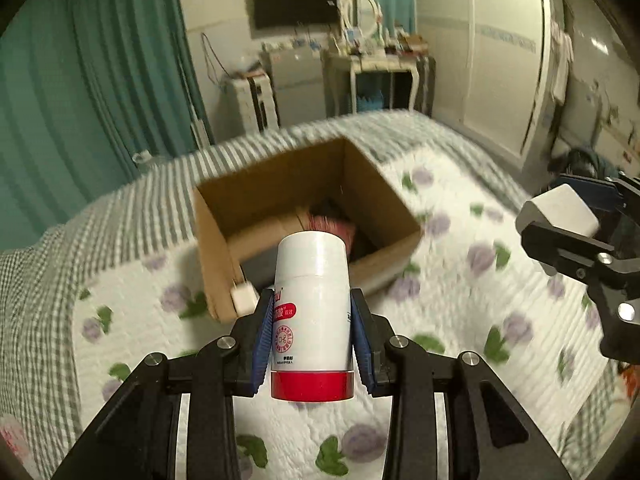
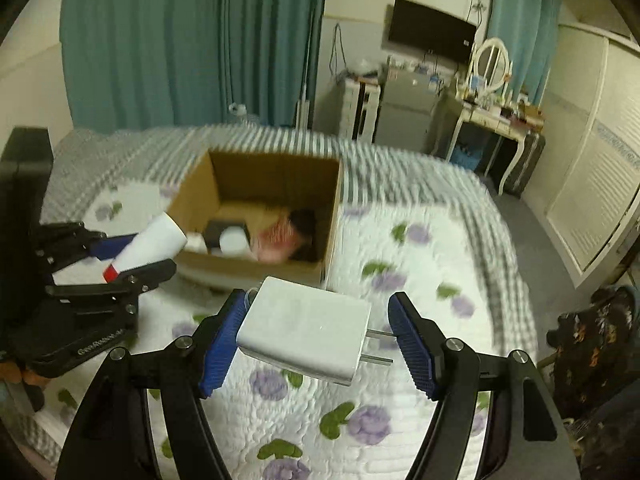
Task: Organize rigid objects
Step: 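Lower the bottle and charger into the box and open both grippers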
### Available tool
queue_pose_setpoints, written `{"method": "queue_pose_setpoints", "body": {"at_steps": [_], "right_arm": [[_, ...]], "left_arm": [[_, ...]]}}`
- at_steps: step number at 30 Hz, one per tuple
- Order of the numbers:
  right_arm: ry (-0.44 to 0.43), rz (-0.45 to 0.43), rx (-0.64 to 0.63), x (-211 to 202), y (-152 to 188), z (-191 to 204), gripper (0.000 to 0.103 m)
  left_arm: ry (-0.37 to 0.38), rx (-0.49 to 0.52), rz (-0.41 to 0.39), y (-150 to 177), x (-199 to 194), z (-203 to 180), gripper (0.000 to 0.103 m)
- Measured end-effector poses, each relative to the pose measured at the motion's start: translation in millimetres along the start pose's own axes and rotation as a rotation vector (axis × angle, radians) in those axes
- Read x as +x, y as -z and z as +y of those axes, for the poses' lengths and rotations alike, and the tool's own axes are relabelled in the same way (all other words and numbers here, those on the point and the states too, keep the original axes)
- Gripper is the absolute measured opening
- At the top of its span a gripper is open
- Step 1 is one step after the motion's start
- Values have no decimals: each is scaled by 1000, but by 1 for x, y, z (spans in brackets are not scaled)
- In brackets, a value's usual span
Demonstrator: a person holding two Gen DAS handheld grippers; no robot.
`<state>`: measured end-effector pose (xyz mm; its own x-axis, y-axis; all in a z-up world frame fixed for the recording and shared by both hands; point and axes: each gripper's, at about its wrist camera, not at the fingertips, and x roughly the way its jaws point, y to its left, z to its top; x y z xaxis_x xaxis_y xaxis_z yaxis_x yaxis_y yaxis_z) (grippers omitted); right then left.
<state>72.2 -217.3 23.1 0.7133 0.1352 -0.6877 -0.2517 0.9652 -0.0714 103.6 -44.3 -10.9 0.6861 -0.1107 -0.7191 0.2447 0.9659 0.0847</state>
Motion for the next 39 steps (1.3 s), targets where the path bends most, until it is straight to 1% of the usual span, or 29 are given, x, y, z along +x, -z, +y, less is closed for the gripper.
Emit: {"method": "queue_pose_setpoints", "body": {"at_steps": [3,5,9,11,14,17,23,26,31,34,37,39], "right_arm": [[11,-43,-25,-18,-28,2,71],[5,-65,-27,-24,-43,3,71],[-19,-99,-15,-22,-65,6,71],[-31,-109,-6,-15,-75,7,71],[-39,-115,-4,1,-87,10,71],[-57,-117,15,22,-93,12,71],[-80,-76,29,88,-99,17,71],[-84,-53,33,117,-98,16,71],[-89,-26,53,155,-102,17,71],[-87,-14,61,171,-102,20,71],[-90,-1,68,181,-102,23,71],[-88,4,68,186,-103,26,71]], "left_arm": [[-15,-56,-36,-20,-14,5,36],[-27,-82,-55,-31,-16,12,36],[-44,-111,-76,-46,-16,28,36],[-53,-139,-75,-52,-10,39,36],[-69,-162,-63,-59,5,51,36],[-82,-148,-58,-62,26,60,36],[-105,-131,-7,-56,80,69,36],[-84,-125,20,-55,101,69,36],[-71,-83,32,-53,127,62,36],[-72,-72,39,-48,138,61,36],[-47,-91,68,-42,147,64,37],[-32,-101,77,-38,149,66,39]]}}
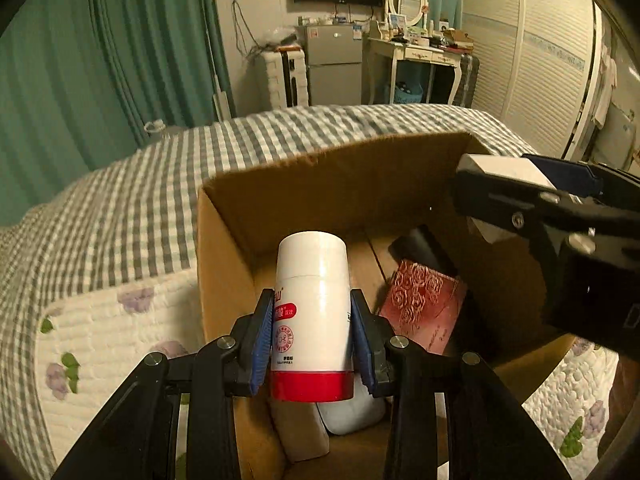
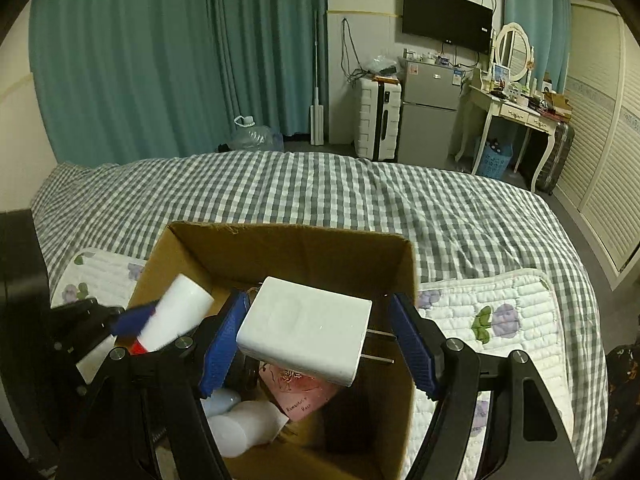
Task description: Organize rigid objects
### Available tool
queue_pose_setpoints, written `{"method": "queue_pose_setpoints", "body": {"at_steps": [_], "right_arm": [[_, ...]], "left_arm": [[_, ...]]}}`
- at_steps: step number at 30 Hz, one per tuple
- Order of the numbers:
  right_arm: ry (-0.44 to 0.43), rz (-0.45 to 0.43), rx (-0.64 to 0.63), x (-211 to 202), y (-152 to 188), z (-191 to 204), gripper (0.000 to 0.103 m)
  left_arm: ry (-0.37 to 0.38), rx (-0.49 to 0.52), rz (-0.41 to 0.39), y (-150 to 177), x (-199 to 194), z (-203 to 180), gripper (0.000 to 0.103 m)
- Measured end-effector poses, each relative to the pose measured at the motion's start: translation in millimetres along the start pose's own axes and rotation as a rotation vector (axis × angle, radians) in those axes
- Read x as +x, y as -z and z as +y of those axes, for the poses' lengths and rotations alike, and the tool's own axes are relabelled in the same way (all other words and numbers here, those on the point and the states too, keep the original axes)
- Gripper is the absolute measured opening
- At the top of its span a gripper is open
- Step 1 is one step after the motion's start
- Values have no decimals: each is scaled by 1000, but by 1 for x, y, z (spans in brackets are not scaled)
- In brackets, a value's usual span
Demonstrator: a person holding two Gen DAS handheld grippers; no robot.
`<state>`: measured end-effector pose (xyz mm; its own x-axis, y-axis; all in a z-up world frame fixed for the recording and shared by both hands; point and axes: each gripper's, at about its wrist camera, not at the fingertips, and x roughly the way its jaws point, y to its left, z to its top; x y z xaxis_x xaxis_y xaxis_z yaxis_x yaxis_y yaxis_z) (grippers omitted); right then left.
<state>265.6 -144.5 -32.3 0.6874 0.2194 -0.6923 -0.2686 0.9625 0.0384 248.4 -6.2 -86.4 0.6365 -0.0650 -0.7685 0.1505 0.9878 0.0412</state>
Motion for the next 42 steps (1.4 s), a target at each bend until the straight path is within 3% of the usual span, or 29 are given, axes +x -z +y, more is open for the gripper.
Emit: {"method": "queue_pose_setpoints", "body": {"at_steps": [5,12,17,21,23,27,33,38,42], "right_arm": [[6,8,-9,0,0,5,71],[3,1,13,-11,-2,5,72],[-7,31,50,5,2,4,72],[34,26,31,15,5,6,84],[42,30,25,12,4,4,84],[71,-14,25,-17,-1,-6,86],[121,-101,-19,-87,-7,-20,93],[156,-185,-16,-158,-4,-27,100],[169,-233,-2,-206,10,-29,103]], "left_arm": [[-30,-6,-36,3,-15,5,57],[-33,-41,-83,0,-46,16,58],[-52,-43,-88,3,-51,19,59],[-51,-64,-91,5,-53,22,59],[-55,-63,-98,3,-55,22,59],[-78,-84,-133,-7,-69,19,59],[-79,-112,-230,-20,-126,5,61],[-77,-67,-336,-14,-188,-21,71],[-111,-11,-401,2,-225,-41,73]]}}
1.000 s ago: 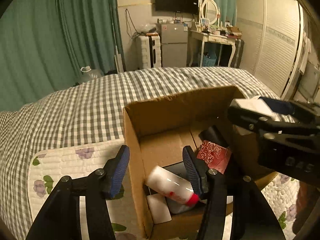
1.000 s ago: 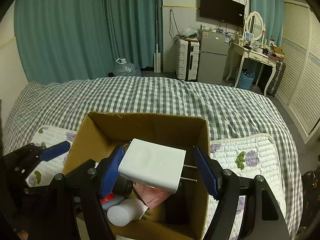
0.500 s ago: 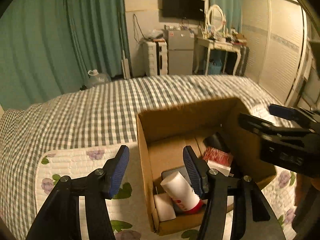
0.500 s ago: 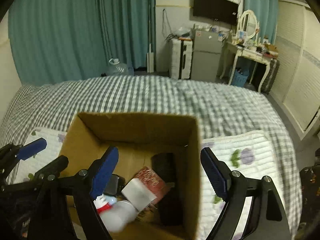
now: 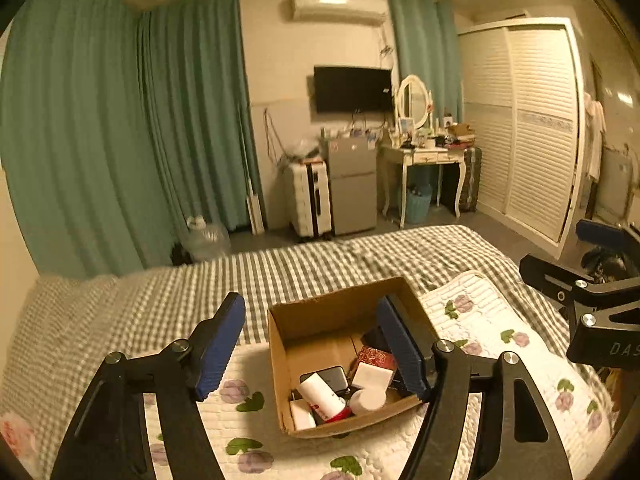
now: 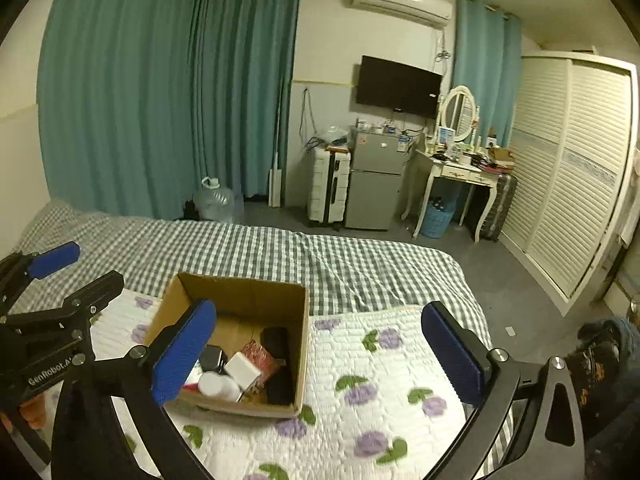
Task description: Organize rigid objects
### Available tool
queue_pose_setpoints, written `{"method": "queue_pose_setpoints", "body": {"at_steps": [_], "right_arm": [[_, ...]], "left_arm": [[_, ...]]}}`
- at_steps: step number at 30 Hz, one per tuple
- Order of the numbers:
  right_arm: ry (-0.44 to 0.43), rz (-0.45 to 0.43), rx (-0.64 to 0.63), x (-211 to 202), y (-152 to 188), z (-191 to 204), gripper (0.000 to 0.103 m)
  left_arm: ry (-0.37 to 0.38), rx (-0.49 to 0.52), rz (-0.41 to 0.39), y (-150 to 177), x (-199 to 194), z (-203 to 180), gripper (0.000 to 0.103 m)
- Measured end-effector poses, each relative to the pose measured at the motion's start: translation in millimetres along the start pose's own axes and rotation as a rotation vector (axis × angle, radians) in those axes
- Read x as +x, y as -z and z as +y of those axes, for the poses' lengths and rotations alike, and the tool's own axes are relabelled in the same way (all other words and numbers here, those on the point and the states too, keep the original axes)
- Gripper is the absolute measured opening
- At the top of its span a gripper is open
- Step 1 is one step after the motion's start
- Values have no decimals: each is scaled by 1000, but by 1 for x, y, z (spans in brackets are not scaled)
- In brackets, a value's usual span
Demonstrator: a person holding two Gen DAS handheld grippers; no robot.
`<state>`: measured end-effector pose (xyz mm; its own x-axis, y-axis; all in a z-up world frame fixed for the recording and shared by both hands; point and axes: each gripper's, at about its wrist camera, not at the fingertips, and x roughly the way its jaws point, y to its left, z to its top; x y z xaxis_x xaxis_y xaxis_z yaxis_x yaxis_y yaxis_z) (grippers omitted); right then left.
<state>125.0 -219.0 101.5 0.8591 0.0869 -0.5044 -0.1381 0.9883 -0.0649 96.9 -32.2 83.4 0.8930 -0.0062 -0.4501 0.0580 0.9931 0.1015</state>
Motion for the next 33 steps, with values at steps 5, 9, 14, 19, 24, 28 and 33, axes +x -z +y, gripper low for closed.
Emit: {"method": "queue_pose_setpoints", "body": {"at_steps": [5,9,14,19,24,28,33], "right_arm": [[4,-33,-13,-42,15,-1,103],[0,-61,-30,-58,29,0,103],[-12,-107,-5,-60,57,5,103],[-17,-65,6,-38,87,14,103],[-22,-74,19,-38,101,21,103],[-19,-40,26,-30,105,21,103],[-18,-30,26,-26,108,23,103]], "left_arm": [[11,-43,-48,3,-40,-8,76],[-1,-92,-59,16,-57,-11,76],[-56,-135,-42,48,-55,-4,76],[-93,-131,-17,81,-41,-1,76],[-95,-143,-5,95,-39,1,76],[-97,-143,-5,98,-39,3,76],[-98,-135,13,105,-38,3,76]]}}
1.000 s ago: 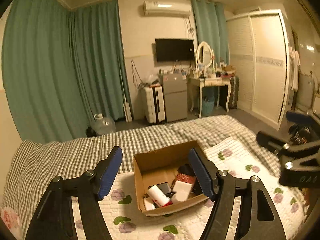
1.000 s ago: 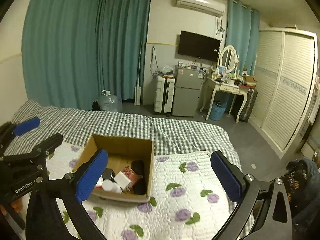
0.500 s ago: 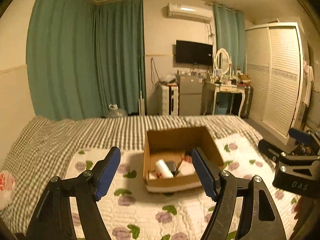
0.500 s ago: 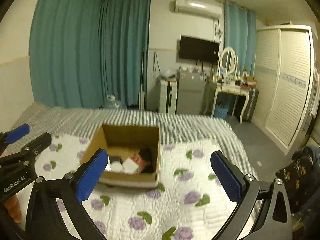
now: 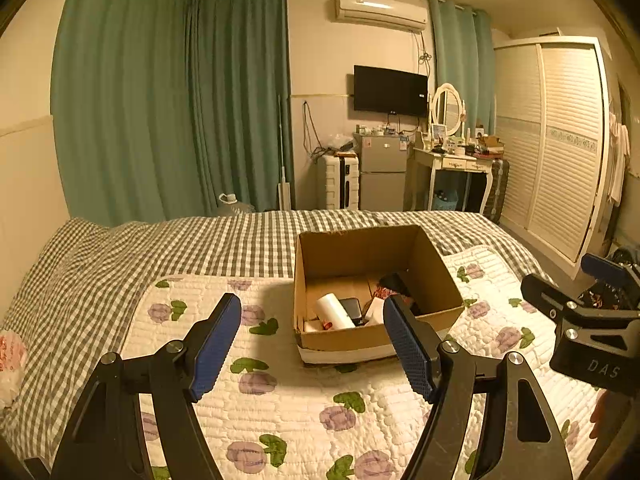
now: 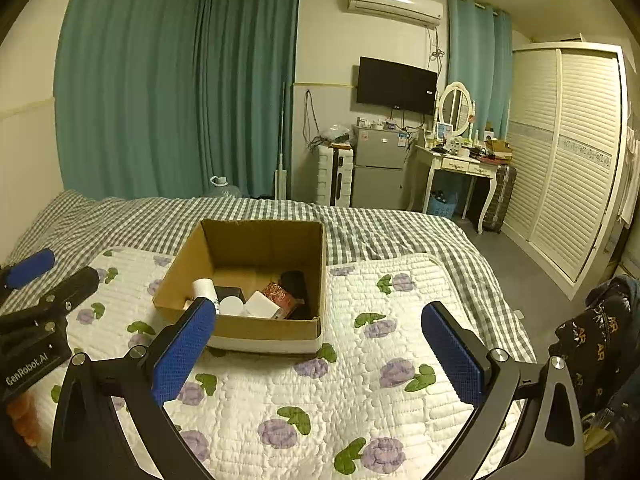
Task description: Organize rigid objects
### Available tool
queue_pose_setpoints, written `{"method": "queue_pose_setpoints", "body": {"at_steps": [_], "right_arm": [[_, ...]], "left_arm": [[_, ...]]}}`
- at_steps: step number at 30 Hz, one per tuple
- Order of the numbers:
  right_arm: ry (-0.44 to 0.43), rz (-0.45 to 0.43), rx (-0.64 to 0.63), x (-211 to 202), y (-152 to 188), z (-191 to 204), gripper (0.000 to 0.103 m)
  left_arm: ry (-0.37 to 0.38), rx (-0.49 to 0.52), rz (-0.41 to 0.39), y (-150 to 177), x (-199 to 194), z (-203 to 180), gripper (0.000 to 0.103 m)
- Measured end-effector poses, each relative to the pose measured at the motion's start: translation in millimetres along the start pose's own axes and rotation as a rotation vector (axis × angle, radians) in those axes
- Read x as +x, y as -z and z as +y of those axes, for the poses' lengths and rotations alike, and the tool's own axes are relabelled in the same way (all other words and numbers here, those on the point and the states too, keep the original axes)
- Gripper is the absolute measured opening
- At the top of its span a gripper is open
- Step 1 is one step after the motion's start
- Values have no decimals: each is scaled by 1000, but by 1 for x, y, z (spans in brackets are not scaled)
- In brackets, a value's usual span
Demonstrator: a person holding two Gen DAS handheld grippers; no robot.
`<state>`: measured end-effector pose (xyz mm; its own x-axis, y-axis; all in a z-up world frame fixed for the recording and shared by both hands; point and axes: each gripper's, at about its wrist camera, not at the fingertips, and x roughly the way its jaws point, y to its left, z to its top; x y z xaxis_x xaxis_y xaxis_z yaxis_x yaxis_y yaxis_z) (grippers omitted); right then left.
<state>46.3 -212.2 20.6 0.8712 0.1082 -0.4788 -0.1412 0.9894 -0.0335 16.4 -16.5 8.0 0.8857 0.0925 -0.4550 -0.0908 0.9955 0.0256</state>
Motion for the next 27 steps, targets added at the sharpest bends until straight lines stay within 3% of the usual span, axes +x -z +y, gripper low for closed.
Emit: {"method": "queue_pose_setpoints", "body": {"at_steps": [27], "right_arm": [[13,33,8,7,3,-1,103]], "left_arm": [[20,14,20,4,5,-6,76]]}}
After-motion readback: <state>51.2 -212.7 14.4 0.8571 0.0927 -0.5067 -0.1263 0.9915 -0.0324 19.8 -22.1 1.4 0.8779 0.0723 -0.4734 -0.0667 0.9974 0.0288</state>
